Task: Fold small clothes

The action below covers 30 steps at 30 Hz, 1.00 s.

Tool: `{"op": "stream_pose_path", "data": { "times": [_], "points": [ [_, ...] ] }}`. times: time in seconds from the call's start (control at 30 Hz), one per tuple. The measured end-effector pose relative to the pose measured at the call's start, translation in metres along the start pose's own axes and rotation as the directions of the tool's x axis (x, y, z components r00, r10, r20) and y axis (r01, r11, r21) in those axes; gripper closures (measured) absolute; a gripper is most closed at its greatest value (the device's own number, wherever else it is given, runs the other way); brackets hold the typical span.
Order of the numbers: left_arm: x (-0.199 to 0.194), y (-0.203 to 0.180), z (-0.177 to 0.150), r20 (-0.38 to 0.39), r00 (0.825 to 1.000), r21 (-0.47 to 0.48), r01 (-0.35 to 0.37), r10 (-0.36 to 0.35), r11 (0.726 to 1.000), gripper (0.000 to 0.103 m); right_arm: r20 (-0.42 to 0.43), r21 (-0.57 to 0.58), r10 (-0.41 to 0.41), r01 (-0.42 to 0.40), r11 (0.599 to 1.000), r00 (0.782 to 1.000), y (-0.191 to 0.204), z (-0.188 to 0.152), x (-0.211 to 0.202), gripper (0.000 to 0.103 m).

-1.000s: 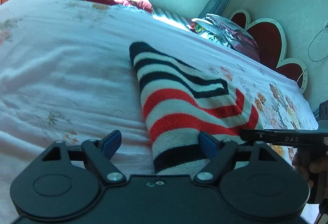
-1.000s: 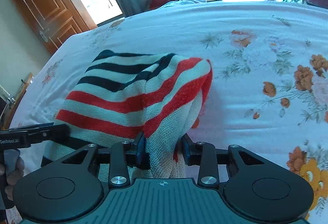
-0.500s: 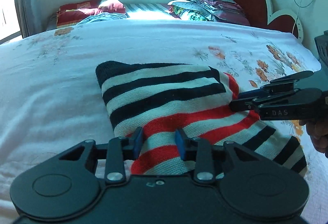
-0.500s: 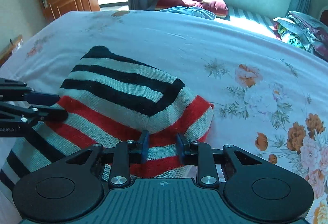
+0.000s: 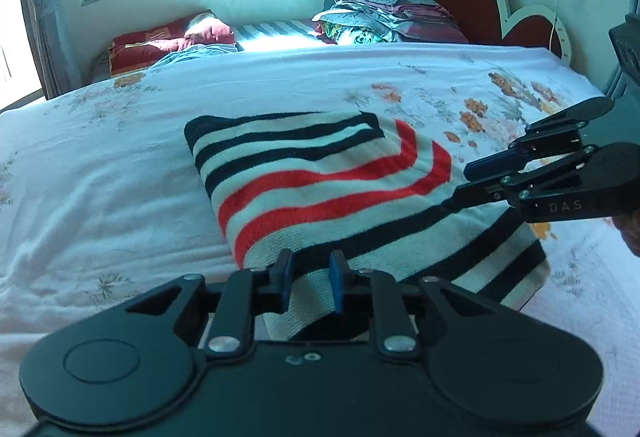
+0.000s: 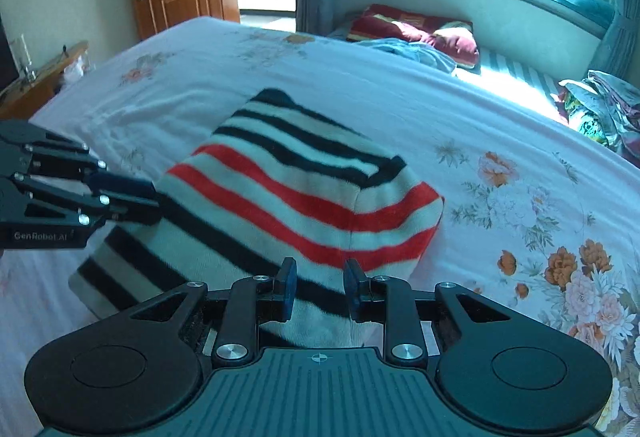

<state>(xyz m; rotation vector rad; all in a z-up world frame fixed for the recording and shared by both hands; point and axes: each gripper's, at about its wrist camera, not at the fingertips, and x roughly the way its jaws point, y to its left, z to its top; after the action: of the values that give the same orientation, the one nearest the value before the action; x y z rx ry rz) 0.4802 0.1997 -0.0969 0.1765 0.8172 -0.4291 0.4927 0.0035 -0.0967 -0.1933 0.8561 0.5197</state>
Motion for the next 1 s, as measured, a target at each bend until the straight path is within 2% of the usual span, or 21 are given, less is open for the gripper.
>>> {"op": "stream_pose_path", "data": {
  "times": [0.07,0.13,0.23,0.33,0.5,0.73,0.9,1.0],
  "points": [
    [0.005,0.0,0.0,-0.001,1.0,-0.012,-0.002,0.002,1.0,0.084,-0.063,-0.024,-0.077,0.076,0.997,0.995,-0.002,-0.011,0.019,0.077],
    [0.009,-0.002,0.001,0.0,1.0,-0.023,-0.016,0.016,1.0,0.084,-0.058,0.045,-0.045,0.048,0.998,0.997,-0.015,-0.019,0.025,0.077],
    [0.008,-0.016,-0.002,0.007,0.998,0.035,-0.07,0.069,0.997,0.084,-0.055,0.098,-0.035,0.04,0.994,0.998,-0.021,-0.018,0.02,0.076],
    [-0.004,-0.019,-0.002,0.012,0.997,0.028,-0.076,0.076,0.997,0.085,0.002,0.089,-0.057,0.057,0.994,0.998,-0.013,-0.017,-0.004,0.076],
    [-0.025,-0.024,-0.011,-0.006,0.997,0.033,-0.082,0.082,0.996,0.085,0.061,0.067,-0.023,0.019,0.998,0.998,0.007,-0.027,-0.045,0.076],
    [-0.028,-0.033,-0.03,-0.038,0.993,0.019,-0.113,0.114,0.993,0.085,-0.011,0.025,-0.006,0.006,1.0,1.0,0.022,-0.048,-0.031,0.076],
    [-0.028,-0.037,-0.042,-0.051,0.989,0.003,-0.138,0.138,0.99,0.085,-0.063,-0.009,-0.067,0.066,0.998,0.996,0.017,-0.067,-0.016,0.076],
    [-0.027,-0.038,-0.052,-0.059,0.988,-0.006,-0.144,0.144,0.989,0.084,-0.059,0.072,-0.024,0.029,0.997,0.998,0.004,-0.076,-0.015,0.076]
  ]
}}
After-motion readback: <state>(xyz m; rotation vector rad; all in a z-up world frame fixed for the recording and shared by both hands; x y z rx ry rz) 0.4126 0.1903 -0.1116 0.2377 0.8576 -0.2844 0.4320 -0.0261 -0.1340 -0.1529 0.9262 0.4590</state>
